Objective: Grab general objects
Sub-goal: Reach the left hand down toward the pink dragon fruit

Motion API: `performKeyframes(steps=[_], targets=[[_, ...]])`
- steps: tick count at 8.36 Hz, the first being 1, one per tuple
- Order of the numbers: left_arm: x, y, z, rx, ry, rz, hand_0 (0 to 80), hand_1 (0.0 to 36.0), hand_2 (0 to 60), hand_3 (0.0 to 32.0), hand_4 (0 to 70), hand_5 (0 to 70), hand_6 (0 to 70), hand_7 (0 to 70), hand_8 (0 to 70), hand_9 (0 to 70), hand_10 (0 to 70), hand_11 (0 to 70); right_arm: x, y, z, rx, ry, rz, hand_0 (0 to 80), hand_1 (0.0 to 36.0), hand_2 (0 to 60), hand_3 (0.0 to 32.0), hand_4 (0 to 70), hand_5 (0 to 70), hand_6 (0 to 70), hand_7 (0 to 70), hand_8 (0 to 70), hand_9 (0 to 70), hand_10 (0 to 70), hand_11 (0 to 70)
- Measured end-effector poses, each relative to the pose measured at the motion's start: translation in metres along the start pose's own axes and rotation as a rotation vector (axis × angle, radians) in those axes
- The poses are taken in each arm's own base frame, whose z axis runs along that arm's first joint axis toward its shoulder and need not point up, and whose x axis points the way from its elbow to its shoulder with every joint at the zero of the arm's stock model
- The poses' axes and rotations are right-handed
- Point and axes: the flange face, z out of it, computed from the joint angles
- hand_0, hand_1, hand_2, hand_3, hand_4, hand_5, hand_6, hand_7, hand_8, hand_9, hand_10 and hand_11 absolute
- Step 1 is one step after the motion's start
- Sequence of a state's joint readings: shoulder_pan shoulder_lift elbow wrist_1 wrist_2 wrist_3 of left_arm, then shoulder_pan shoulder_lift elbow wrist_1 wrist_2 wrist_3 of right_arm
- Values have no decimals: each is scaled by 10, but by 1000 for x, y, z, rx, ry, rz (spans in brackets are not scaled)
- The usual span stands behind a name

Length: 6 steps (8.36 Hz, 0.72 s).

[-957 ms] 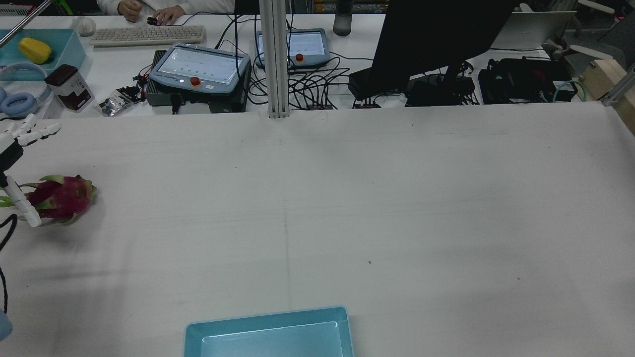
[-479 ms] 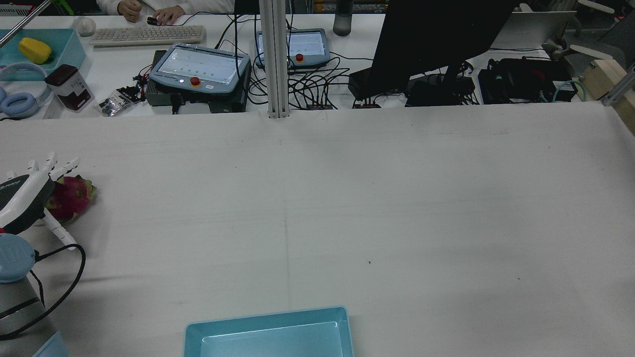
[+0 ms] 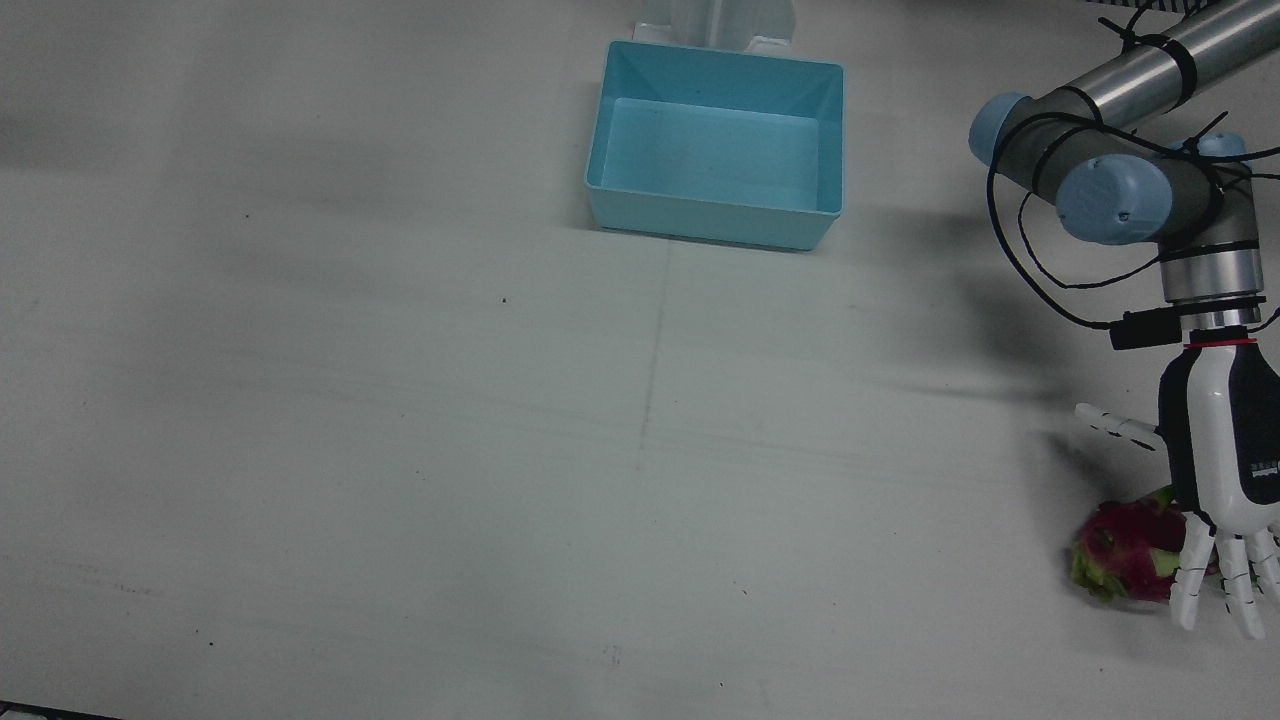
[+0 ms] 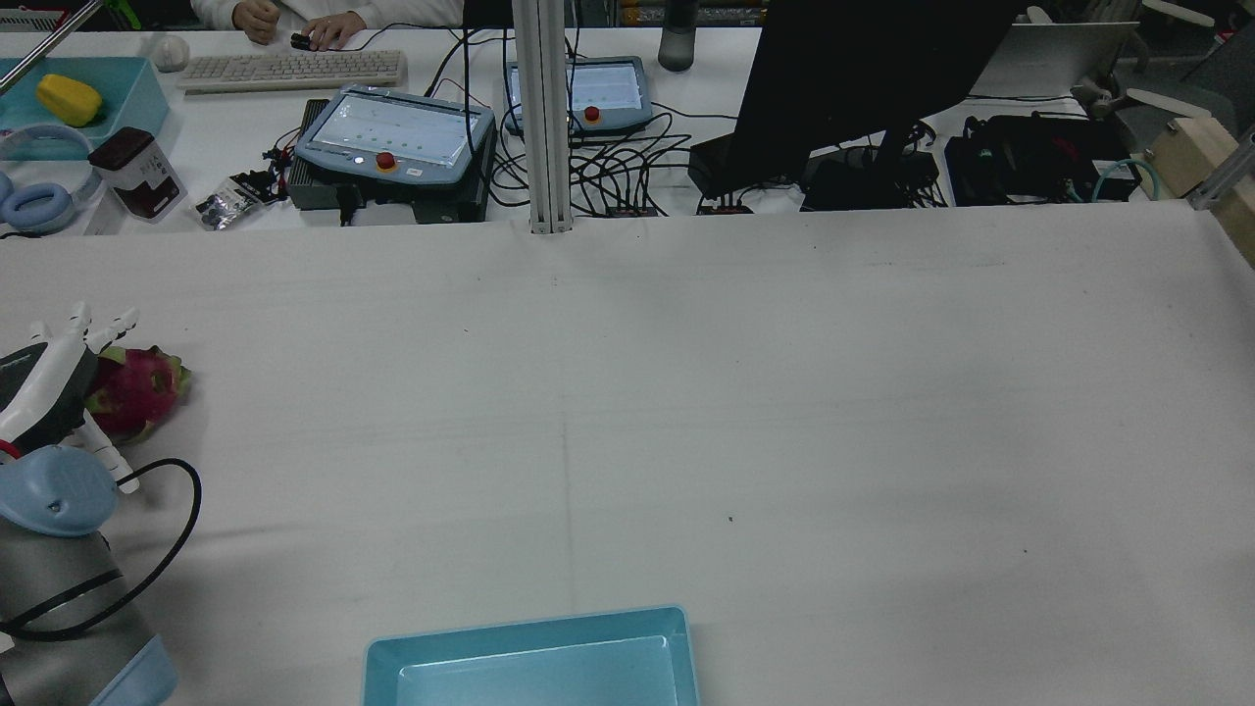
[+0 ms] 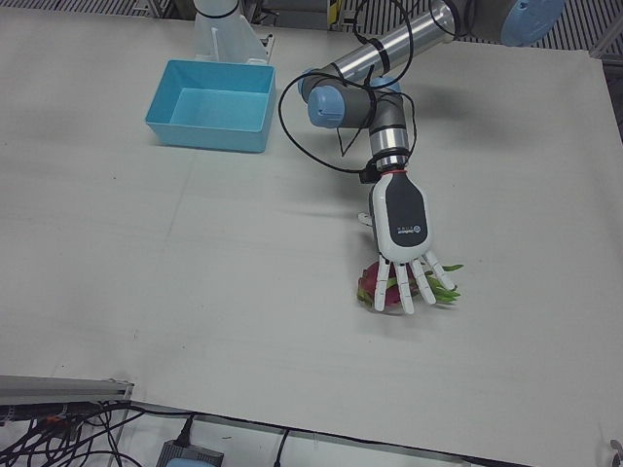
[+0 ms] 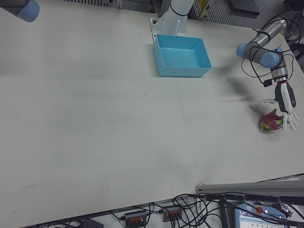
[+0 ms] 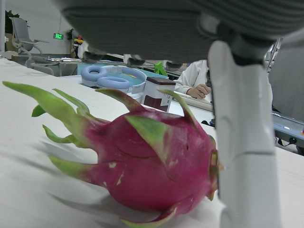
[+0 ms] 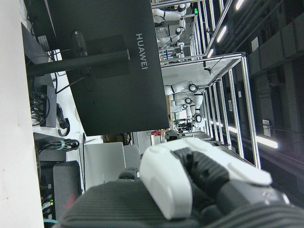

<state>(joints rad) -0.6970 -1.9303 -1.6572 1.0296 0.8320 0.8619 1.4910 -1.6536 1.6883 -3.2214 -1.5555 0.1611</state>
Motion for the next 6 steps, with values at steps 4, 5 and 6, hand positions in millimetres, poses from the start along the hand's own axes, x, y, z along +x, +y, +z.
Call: performKeyframes(steps=[4,5,6], targets=[[-6,14,20,26,-12,14,575,214,0,176,18,0,0,0,0,0,5,33,0,0,0,1,0,0,0,0,0,0,0,0,0,0,0,0,0,0],[-4,18,24,34,-3,12,576,217,0,172,23,0,0,0,0,0,5,33,0,0,0,1,0,0,0,0,0,0,0,0,0,0,0,0,0,0],[-4,20,27,42,5,11,580,218,0,158,31,0,0,0,0,0,7,36,0,0,0,1,0,0,0,0,0,0,0,0,0,0,0,0,0,0]])
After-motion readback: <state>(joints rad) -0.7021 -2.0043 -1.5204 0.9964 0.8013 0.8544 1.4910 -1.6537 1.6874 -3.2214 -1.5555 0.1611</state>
